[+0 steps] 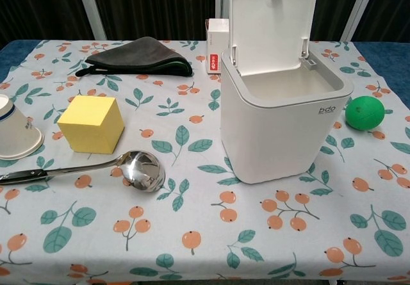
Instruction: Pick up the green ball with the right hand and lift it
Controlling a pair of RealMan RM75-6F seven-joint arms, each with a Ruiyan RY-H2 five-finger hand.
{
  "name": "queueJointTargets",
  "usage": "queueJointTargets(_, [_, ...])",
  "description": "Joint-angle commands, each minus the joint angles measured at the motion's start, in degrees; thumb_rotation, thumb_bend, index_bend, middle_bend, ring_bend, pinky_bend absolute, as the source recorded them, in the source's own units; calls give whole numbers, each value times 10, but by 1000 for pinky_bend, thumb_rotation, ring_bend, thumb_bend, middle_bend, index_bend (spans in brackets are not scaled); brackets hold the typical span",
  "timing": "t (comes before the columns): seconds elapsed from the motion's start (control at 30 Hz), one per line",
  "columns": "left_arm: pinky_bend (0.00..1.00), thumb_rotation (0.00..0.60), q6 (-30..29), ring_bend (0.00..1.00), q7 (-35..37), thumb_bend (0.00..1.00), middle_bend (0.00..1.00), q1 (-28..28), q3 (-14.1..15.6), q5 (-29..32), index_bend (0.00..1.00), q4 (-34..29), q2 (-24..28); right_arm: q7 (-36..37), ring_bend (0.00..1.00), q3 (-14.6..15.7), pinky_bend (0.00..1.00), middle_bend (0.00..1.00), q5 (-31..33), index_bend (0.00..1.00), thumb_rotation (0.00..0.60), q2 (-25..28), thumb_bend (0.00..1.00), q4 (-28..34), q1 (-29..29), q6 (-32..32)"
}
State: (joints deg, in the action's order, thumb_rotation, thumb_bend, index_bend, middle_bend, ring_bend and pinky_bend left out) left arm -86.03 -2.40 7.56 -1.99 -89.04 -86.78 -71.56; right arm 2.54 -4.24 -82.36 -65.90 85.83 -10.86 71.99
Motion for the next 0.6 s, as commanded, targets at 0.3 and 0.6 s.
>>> queueJointTargets(0.3, [22, 600, 2, 25, 9, 0, 109, 0, 0, 2, 136, 12, -4, -78, 0, -32, 102, 0, 27, 0, 600, -51, 5, -11, -108, -119])
queueJointTargets(0.6, [22, 600, 1, 25, 14, 0, 109, 0, 0, 2, 136, 19, -7, -162, 0, -37, 194, 0, 92, 0, 600, -86, 48, -16, -162, -194])
